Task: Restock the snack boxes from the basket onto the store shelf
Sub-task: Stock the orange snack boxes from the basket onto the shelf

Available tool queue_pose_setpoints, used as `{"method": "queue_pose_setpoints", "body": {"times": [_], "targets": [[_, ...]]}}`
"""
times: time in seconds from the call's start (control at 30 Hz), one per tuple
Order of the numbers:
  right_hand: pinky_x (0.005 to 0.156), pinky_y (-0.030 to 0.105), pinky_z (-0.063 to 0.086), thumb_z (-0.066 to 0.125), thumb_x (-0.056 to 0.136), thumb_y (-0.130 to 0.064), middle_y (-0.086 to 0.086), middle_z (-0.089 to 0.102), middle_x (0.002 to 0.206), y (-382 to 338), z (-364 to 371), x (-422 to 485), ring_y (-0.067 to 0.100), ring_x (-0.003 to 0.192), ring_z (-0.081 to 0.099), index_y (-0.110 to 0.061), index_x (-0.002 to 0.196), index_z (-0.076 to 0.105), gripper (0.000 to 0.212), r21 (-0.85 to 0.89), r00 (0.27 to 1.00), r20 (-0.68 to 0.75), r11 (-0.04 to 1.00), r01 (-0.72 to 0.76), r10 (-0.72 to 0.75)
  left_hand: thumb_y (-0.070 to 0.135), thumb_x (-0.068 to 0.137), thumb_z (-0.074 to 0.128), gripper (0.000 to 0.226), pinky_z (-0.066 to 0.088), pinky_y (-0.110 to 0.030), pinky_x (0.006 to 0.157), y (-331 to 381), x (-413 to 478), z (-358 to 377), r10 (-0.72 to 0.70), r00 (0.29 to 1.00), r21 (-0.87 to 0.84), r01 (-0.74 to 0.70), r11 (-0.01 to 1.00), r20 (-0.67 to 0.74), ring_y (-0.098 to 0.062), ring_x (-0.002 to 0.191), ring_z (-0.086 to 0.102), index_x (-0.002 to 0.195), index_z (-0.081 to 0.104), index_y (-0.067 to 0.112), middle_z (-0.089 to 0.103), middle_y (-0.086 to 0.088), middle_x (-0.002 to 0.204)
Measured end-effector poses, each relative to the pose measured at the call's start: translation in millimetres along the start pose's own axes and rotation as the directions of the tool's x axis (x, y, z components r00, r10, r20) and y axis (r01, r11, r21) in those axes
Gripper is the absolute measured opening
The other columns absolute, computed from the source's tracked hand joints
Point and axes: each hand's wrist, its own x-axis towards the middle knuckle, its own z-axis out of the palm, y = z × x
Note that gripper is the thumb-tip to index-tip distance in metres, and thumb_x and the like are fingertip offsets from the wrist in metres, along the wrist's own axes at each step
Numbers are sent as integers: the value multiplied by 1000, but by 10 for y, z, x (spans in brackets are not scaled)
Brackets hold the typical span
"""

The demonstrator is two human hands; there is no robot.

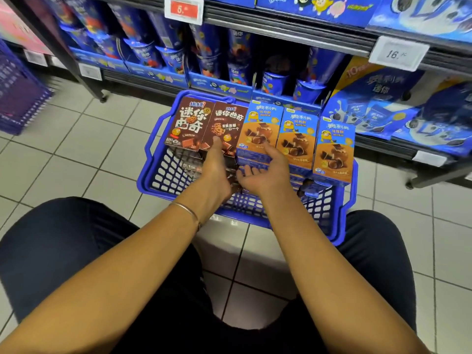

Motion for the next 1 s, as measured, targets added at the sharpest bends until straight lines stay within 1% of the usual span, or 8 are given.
{"method": "queue_pose_setpoints", "body": {"times": [0.13,0.17,0.3,0.43,0.57,0.7,0.87,1.0], "targets": [[109,43,36,74,87,-28,8,50,133,-12,31,-77,21,133,47,-9,128,51,51,29,1000,-20,1000,9,-9,62,98,58,50,60,-29,70,2,-2,31,-41,995,79,34,996,92,-18,60,74,92,69,14,78,-6,78],[108,43,37,74,87,-28,8,51,133,-11,40,-91,22,134,47,-9,129,53,51,33,999,-30,999,14,-13,60,97,61,48,60,-29,71,-4,-4,44,-63,990,81,53,995,127,-17,57,73,91,70,13,76,-4,69],[99,40,45,78,84,-28,8,56,127,-18,55,-129,23,125,54,-12,127,60,50,42,999,-50,999,23,-21,53,90,75,40,53,-34,107,-43,45,109,-162,967,15,162,987,199,-21,93,68,99,72,14,72,-5,98],[107,42,47,80,82,-26,13,62,120,-49,5,-146,27,118,60,-7,123,61,48,70,999,-44,997,27,-24,54,85,79,43,57,-25,82,-101,83,190,-193,960,10,196,981,203,-15,79,64,101,70,16,68,-1,96],[108,41,49,83,79,-32,10,68,119,-82,-125,-149,27,115,67,-6,119,63,52,32,999,-43,999,9,-7,60,81,80,48,61,-29,60,-100,77,227,-216,955,73,205,976,202,-19,67,70,99,71,16,70,-3,92],[106,35,47,81,80,-45,5,63,120,-197,-297,-163,20,116,62,-7,118,56,60,6,996,-93,1000,-14,15,64,77,81,56,57,-34,95,-113,124,251,-174,978,143,157,977,113,-19,95,62,104,68,17,64,-2,93],[102,38,43,79,80,-47,5,57,126,-290,-351,-169,21,128,55,-9,133,52,71,-9,990,-137,1000,30,-31,55,83,77,53,51,-33,85,-176,138,274,-107,988,158,89,983,108,-16,87,62,119,70,17,67,-1,94],[99,35,43,74,85,-43,0,61,122,-267,-344,-186,17,127,56,-15,127,59,53,-50,987,-118,994,102,-107,47,86,75,36,51,-33,80,-279,97,258,-51,989,83,39,996,142,-19,86,63,109,69,20,70,-4,97]]}}
